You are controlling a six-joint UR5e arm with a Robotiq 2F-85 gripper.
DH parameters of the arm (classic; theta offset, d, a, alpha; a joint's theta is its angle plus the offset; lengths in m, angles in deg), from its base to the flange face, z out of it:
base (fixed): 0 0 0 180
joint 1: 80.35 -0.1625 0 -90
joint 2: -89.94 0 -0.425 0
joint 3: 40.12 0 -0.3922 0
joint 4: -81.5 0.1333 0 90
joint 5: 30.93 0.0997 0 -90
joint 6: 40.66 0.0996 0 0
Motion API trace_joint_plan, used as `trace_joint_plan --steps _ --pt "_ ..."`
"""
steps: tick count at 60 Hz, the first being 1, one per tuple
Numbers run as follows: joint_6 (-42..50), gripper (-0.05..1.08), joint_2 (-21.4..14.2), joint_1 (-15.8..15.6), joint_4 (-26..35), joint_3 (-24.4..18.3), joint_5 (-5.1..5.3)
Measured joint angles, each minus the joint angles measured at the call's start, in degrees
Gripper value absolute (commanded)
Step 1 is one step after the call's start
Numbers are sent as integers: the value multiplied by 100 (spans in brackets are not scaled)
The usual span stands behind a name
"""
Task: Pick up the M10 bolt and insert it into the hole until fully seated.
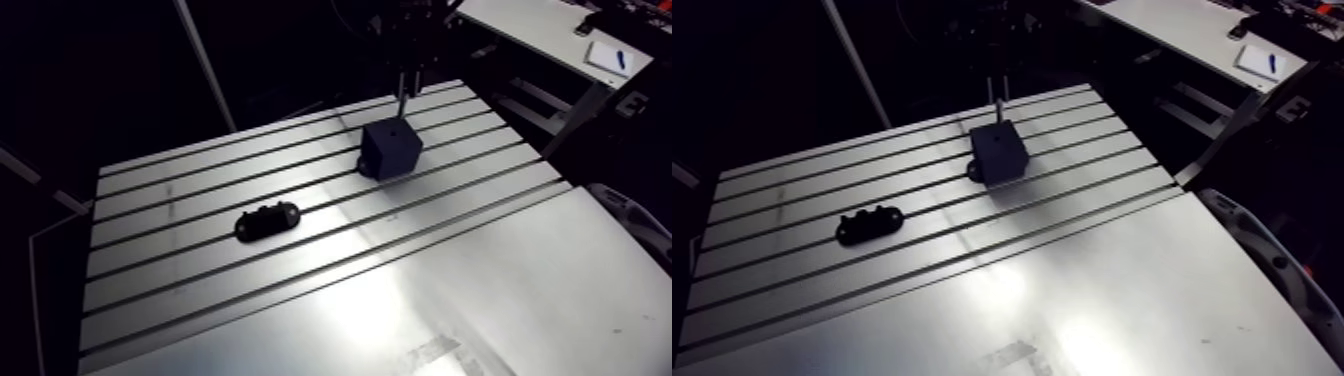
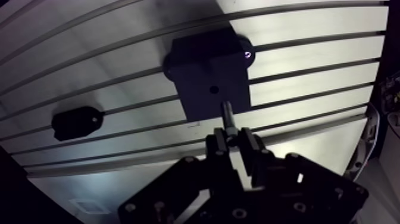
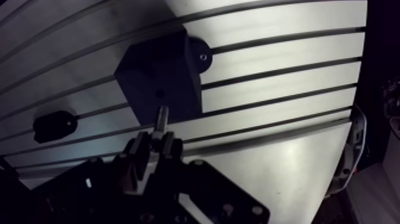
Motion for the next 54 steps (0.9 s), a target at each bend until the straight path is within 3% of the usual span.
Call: trace_joint_plan --steps 54 --pt "-13 108 6 46 -34 103 80"
